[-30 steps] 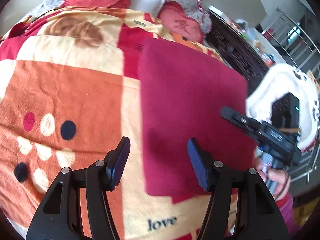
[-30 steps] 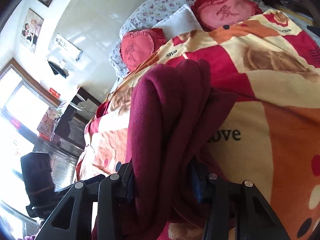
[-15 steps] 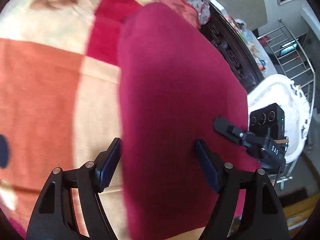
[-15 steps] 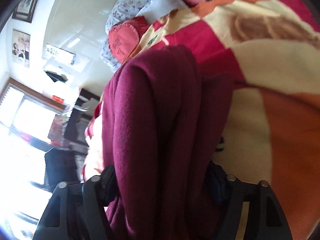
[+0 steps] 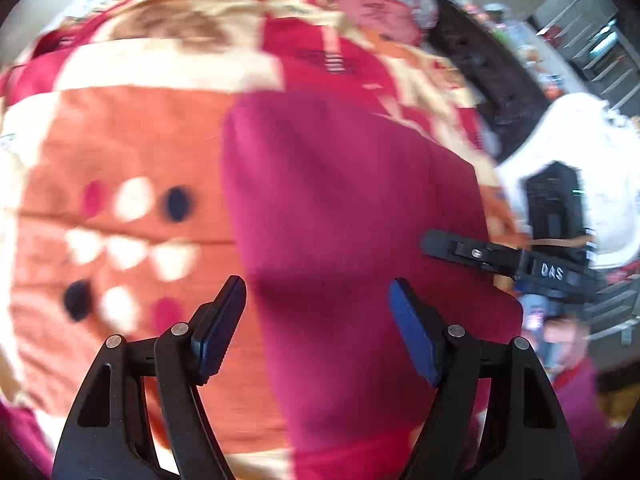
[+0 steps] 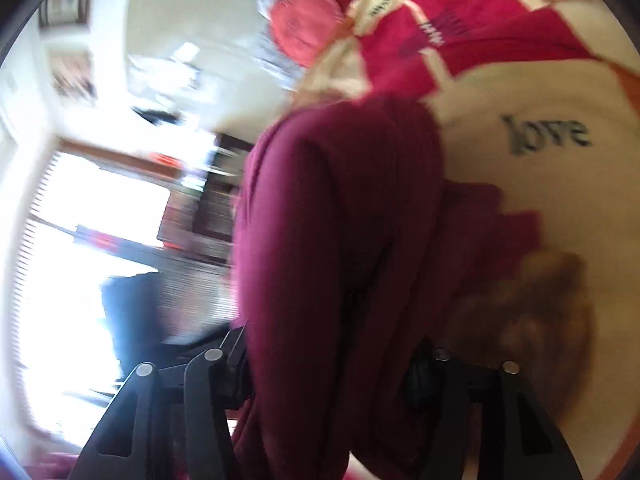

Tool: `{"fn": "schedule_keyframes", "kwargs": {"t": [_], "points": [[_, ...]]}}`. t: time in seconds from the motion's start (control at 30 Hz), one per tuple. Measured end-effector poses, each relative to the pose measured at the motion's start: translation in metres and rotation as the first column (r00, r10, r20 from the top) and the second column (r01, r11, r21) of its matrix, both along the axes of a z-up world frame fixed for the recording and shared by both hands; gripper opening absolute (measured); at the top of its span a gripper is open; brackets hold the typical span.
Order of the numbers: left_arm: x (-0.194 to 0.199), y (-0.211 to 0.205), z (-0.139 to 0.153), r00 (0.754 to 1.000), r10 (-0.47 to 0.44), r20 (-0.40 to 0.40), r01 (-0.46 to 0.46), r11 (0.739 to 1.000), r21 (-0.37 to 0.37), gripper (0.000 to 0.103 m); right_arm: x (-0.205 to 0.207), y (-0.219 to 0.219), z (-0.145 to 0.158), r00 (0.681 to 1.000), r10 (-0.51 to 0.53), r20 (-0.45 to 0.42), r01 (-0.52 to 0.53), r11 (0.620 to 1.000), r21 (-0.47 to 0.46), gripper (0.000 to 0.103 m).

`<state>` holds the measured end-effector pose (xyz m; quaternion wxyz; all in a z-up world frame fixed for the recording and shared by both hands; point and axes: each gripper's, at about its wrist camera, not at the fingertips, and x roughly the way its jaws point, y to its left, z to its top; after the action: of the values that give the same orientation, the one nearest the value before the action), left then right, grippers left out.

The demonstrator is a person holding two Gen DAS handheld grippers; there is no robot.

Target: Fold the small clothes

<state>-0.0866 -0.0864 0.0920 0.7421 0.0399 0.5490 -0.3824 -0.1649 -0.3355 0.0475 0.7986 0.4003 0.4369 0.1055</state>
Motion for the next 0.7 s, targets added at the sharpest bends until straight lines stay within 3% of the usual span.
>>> {"fn": "schedule_keyframes", "kwargs": {"t": [0.07,0.1,0.2,0.33,0.4,0.47,0.57,0.6,0.7], "points": [[0.001,0.011,-0.011,0.999,0.039,0.02,-0.04,0.998,0.044,0.074,-0.005,0.011,0.001,0.998,-0.033,-0.058,0.02,0.974,-0.226,0.056],[-0.001,0.016,-0.015,0.999,0.045,0.013,-0.045,0.998,0.038,0.074,-0.01,0.013,0.007,0.998,-0.051,-0.048,0.036,0.96,-0.278,0.056],[-0.007,0.017,-0.011,0.998,0.05,0.028,-0.051,0.999,0.019,0.074,-0.029,0.022,0.039,0.998,-0.064,0.016,0.065,0.937,-0.344,0.056],[-0.018,0.011,0.0,0.991,0.056,0.122,-0.06,0.998,0.028,0.074,-0.05,0.052,0.091,0.99,-0.015,0.139,0.089,0.834,-0.545,0.056],[-0.021,0.004,0.004,0.986,0.066,0.153,-0.071,0.997,0.026,0.074,-0.061,0.067,0.104,0.977,0.062,0.202,0.059,0.839,-0.542,0.053],[-0.023,-0.002,0.005,0.979,0.08,0.189,-0.087,0.996,0.029,0.074,-0.058,0.075,0.098,0.974,0.117,0.195,0.002,0.853,-0.522,0.045],[-0.029,-0.008,0.01,0.962,0.101,0.255,-0.112,0.993,0.03,0.074,-0.055,0.088,0.054,0.992,0.122,0.033,-0.073,0.765,-0.64,0.035],[-0.032,-0.011,0.013,0.953,0.105,0.283,-0.119,0.992,0.035,0.074,-0.057,0.085,0.033,0.995,0.101,-0.01,-0.083,0.752,-0.654,0.035],[-0.039,-0.017,0.021,0.937,0.098,0.336,-0.119,0.992,0.042,0.074,-0.069,0.076,0.018,0.998,0.063,0.013,-0.04,0.765,-0.643,0.035]]}}
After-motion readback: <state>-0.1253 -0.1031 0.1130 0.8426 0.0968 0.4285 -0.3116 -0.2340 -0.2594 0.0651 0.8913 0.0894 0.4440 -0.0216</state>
